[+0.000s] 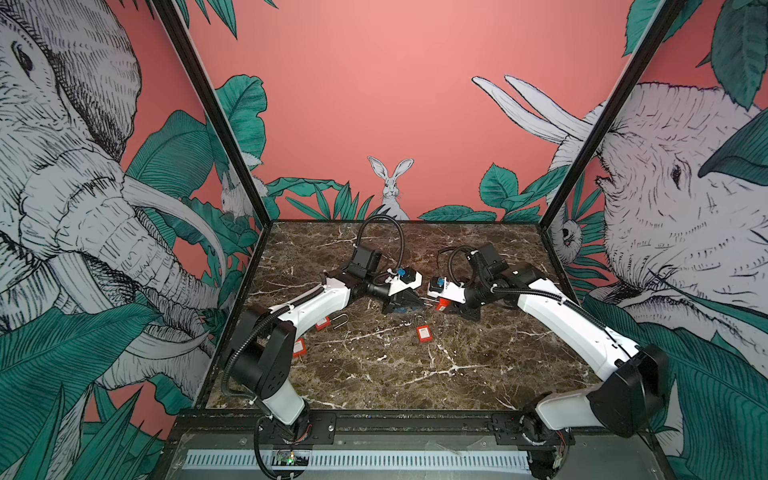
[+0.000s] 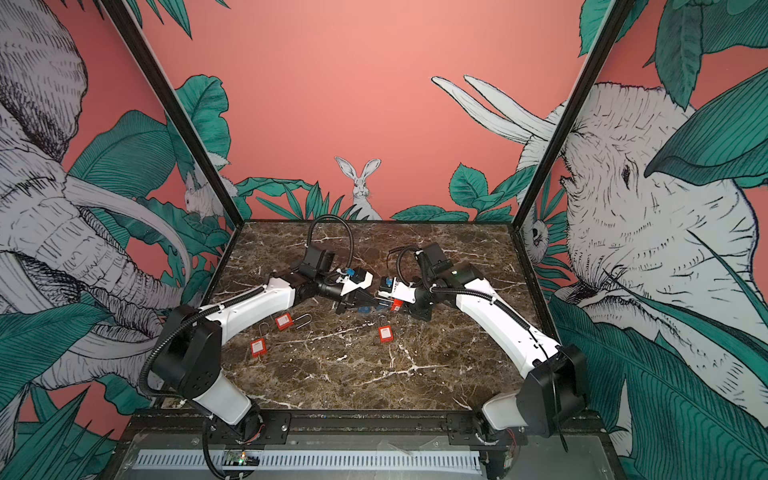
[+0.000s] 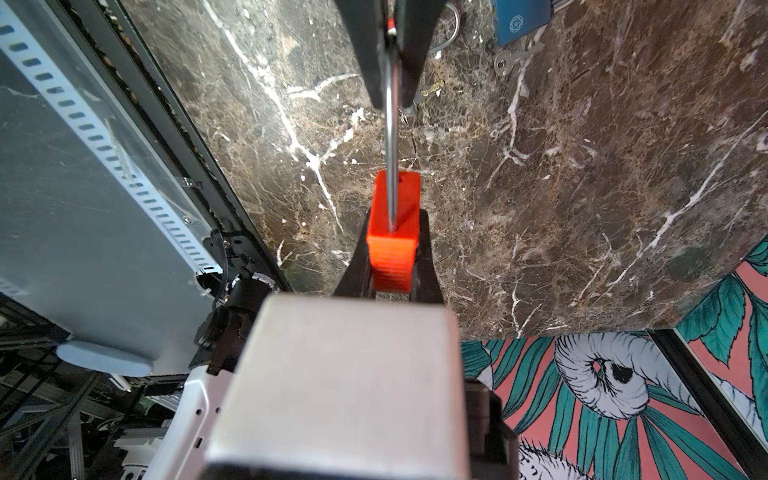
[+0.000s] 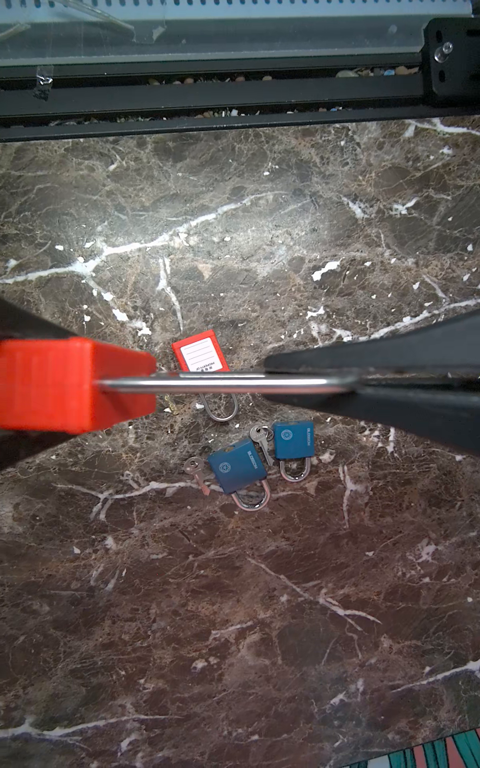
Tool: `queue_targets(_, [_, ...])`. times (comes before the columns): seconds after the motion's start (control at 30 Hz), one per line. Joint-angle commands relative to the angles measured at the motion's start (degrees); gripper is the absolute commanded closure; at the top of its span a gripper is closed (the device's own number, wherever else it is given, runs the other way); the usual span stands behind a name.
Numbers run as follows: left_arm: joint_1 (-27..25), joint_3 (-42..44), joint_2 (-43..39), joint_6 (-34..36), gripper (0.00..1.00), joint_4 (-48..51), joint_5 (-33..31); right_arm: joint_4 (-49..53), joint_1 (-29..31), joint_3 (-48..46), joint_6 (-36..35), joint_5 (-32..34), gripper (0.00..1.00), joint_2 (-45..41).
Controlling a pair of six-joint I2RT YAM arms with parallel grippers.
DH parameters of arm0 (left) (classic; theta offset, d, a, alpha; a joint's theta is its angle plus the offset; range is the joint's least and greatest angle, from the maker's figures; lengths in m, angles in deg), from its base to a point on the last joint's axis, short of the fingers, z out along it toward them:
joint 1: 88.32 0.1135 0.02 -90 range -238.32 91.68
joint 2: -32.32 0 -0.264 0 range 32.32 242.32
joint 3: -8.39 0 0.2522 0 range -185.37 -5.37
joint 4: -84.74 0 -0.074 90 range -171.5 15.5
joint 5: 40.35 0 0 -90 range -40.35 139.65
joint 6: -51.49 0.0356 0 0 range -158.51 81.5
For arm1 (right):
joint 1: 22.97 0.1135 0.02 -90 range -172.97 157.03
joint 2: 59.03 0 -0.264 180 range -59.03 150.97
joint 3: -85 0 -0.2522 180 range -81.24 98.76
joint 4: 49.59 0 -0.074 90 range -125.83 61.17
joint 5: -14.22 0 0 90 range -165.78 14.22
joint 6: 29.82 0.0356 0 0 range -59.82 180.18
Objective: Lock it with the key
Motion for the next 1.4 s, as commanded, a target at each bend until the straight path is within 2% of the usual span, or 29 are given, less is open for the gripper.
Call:
queue_targets(0.0, [-3.4,0.7,-0.3,-1.6,1.00,-5.1,3.6,-10.2,1.1,0.2,-0.6,-6.8,0.99,-0.1])
queue_targets(0.17, [-3.7,2.7,-2.6,0.7,1.00,-6.5,0.2,-5.5,0.9,2.1,-2.2,-8.4,0.98,1.0])
queue_targets(0.3, [-3.8,3.3,-3.6,0.8,1.00,-7.6,0.7,-0.4,0.6,6.0,-3.8,-8.0,0.98,3.7])
queue_targets(0.47, [-4.5,4.0,-3.7,0.2,1.00,-8.5,1.3,-5.3,0.5,4.5,-3.7,-7.8,0.98,2.3])
queue_targets(0.67, [-4.5,3.4,-2.8,-1.5,1.00,-7.9,3.2,-11.4,0.5,1.3,-3.7,-3.8,0.98,0.6])
queue_targets(0.77, [-4.5,3.0,-1.7,-2.8,1.00,-8.1,3.7,-12.7,0.5,1.2,-2.8,-4.1,0.96,0.5])
queue_targets(0.9, [-4.3,3.0,-1.0,-4.1,1.00,-8.9,3.4,-11.3,0.5,1.4,-2.5,-2.7,0.85,0.5])
queue_targets(1.03, [-3.1,2.2,-0.3,-4.8,1.00,-8.7,4.5,-9.6,0.2,-0.3,-2.3,-0.4,0.67,-1.2])
queue_targets(1.13, [-2.0,1.2,1.0,-6.1,1.00,-10.0,6.0,-6.7,-1.1,-1.4,-1.3,-1.9,0.51,-3.3])
queue_targets(1.3, [-0.3,0.6,1.8,-9.1,1.00,-14.9,7.9,-1.4,-2.1,-3.2,-0.2,-4.3,0.38,-8.1])
queue_targets(1.37, [0.1,-0.1,2.1,-8.1,1.00,-14.0,9.2,-0.5,-2.7,-3.7,1.2,-4.5,0.34,-10.2])
